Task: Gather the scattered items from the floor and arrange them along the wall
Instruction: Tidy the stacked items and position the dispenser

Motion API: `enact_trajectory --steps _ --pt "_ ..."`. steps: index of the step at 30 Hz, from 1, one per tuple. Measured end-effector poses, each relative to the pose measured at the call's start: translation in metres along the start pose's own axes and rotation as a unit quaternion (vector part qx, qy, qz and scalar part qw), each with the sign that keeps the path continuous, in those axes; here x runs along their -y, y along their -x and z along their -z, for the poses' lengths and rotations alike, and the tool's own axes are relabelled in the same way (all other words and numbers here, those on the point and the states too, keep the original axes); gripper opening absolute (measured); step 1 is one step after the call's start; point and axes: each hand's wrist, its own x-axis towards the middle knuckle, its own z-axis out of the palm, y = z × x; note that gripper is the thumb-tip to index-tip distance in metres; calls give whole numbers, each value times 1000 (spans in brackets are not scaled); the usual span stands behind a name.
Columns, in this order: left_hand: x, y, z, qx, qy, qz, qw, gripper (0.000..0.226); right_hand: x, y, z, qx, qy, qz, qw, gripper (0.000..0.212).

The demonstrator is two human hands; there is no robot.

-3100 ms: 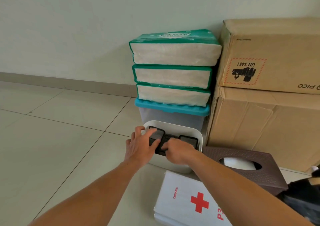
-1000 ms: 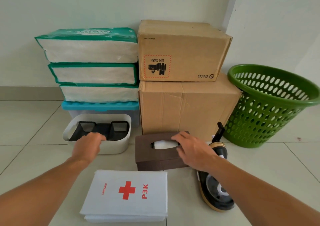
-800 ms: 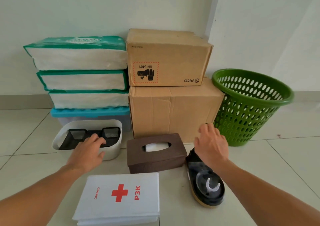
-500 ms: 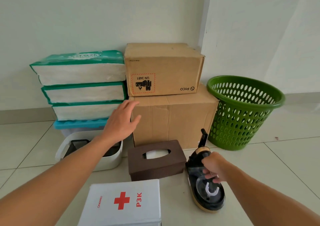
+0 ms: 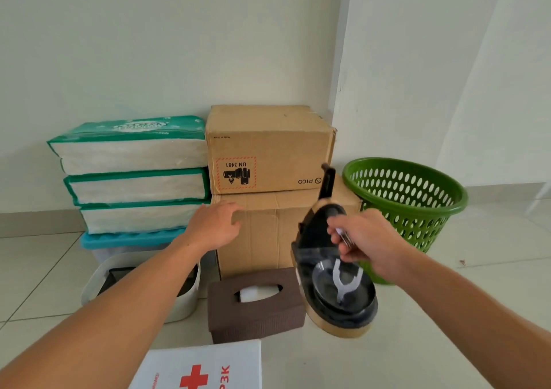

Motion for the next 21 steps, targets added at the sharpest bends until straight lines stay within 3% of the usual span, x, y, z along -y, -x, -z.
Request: enact_trajectory --steps 4,6,10,12,15,18,21 --pt "-4 -2 15 26 23 -5 999 25 75 14 1 13 -86 98 991 19" --pt "-7 -8 23 -8 38 -6 999 19 114 15 3 15 -110 146 983 18" --pt "-6 -27 49 -239 -46 -22 970 36 181 6 2 14 -136 204 969 19" --pt "-4 -43 75 -304 -84 -31 948 48 211 -6 -3 14 -142 212 967 19" --pt "0 -72 108 -277 -74 -3 958 61 247 -33 -16 18 -150 210 966 16" --pt "5 -92 122 -203 -50 3 978 42 272 -65 -34 25 -154 190 969 14" --pt "15 -103 131 -206 -20 0 978 32 291 -99 -56 31 -151 173 973 13"
